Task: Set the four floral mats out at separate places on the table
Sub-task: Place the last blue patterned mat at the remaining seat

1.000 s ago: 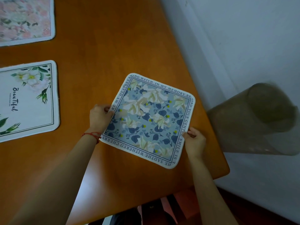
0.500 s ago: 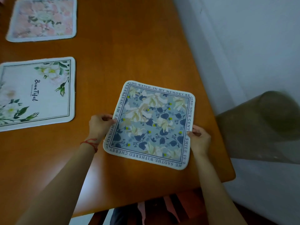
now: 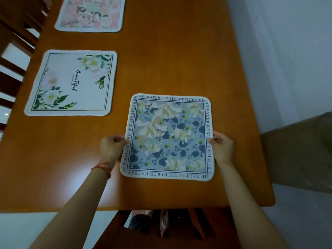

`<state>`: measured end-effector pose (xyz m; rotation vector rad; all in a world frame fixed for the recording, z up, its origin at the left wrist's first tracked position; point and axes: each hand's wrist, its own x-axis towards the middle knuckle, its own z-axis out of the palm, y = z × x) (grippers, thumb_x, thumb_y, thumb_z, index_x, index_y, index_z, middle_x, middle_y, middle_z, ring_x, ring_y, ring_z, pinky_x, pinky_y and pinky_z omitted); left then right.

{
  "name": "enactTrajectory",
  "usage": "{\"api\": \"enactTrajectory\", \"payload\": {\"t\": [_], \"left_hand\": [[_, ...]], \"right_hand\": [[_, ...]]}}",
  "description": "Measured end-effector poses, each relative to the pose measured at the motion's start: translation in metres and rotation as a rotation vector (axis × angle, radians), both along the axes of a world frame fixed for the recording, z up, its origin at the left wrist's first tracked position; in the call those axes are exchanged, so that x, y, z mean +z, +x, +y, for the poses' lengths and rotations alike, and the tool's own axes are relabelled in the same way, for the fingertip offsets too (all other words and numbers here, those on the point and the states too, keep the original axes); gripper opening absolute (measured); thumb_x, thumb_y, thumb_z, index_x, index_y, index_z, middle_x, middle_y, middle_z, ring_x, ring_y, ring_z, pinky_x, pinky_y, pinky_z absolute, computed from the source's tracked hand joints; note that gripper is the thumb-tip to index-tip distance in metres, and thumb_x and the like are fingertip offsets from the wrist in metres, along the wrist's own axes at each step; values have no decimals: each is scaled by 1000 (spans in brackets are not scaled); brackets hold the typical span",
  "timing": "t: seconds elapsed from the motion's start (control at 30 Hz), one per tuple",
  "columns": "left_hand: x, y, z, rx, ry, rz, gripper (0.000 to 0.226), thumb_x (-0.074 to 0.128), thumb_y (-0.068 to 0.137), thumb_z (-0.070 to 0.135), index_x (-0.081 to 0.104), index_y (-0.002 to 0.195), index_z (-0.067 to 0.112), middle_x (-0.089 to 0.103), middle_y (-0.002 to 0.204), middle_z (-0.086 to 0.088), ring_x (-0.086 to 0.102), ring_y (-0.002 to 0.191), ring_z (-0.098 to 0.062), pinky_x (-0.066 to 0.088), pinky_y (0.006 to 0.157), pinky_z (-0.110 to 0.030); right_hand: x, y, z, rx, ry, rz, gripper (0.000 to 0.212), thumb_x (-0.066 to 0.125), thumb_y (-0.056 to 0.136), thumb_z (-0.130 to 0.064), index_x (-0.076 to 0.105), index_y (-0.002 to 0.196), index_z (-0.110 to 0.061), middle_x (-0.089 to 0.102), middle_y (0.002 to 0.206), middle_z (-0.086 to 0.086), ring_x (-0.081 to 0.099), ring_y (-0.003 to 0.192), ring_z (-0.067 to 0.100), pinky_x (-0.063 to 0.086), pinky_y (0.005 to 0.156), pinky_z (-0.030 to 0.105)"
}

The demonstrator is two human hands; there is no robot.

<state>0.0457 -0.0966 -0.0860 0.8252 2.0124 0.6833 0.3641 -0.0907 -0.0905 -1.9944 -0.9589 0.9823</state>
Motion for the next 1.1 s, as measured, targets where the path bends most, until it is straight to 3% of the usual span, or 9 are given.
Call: {"api": "enactTrajectory", "payload": {"t": [0.1, 0.23, 0.43, 0.63, 0.7, 0.83, 1.0, 1.1], "left_hand": [[-2, -4, -11, 11, 13, -5, 8, 69, 79, 9, 61, 76, 12, 65, 71, -3, 60, 43, -1, 47, 40, -12], [-4, -4, -21, 12, 12, 15, 9, 70, 79, 10, 64, 85, 6, 66, 76, -7, 60, 58, -11, 46, 42, -10], [-4, -9, -30, 25, 20, 29, 10, 69, 80, 12, 64, 86, 6, 68, 84, -12, 66, 72, -27, 55, 64, -33], [-2, -8, -32, -1, 25, 40, 15, 70, 79, 11, 66, 91, 2, 67, 86, -10, 64, 71, -23, 48, 59, -24], [-1, -4, -31, -19, 25, 54, 16, 70, 79, 11, 66, 92, 1, 67, 86, -10, 63, 71, -22, 47, 60, -23], [-1, 3, -33, -38, 28, 66, 18, 71, 79, 12, 67, 92, 2, 67, 87, -10, 63, 71, -21, 48, 62, -24], [1, 9, -36, -33, 45, 45, 16, 70, 79, 9, 65, 92, 1, 65, 84, -8, 60, 66, -18, 46, 43, -11], [0, 9, -36, -24, 50, 35, 16, 70, 79, 9, 65, 92, 0, 65, 84, -9, 60, 63, -16, 43, 41, -5]], "right_hand": [[-2, -3, -2, 24, -7, -13, 34, 59, 83, 5, 60, 116, 0, 65, 97, 10, 57, 69, 9, 44, 49, 2], [-2, -3, -6, 44, -13, -17, 34, 58, 83, 6, 59, 117, 1, 64, 99, 13, 56, 67, 5, 44, 48, 3], [-2, -7, -9, 75, -9, -26, 35, 61, 81, 5, 59, 116, 1, 66, 105, 19, 60, 82, 18, 46, 61, 17], [-2, -1, -15, 105, -12, -33, 36, 63, 81, 3, 60, 116, 1, 66, 105, 18, 60, 87, 21, 50, 76, 30], [-2, 2, -16, 91, -12, -31, 36, 63, 80, 4, 59, 116, 2, 66, 105, 19, 60, 86, 22, 51, 71, 26], [-2, 9, -17, 71, 0, -50, 35, 63, 80, 5, 60, 115, 3, 66, 104, 19, 60, 82, 20, 48, 56, 5], [-3, 12, -15, 56, -2, -66, 35, 63, 80, 6, 60, 114, 3, 66, 105, 20, 60, 82, 19, 46, 53, 2], [-4, 12, -16, 50, 8, -71, 35, 62, 80, 5, 60, 115, 3, 66, 106, 20, 59, 82, 19, 44, 52, 1]]}}
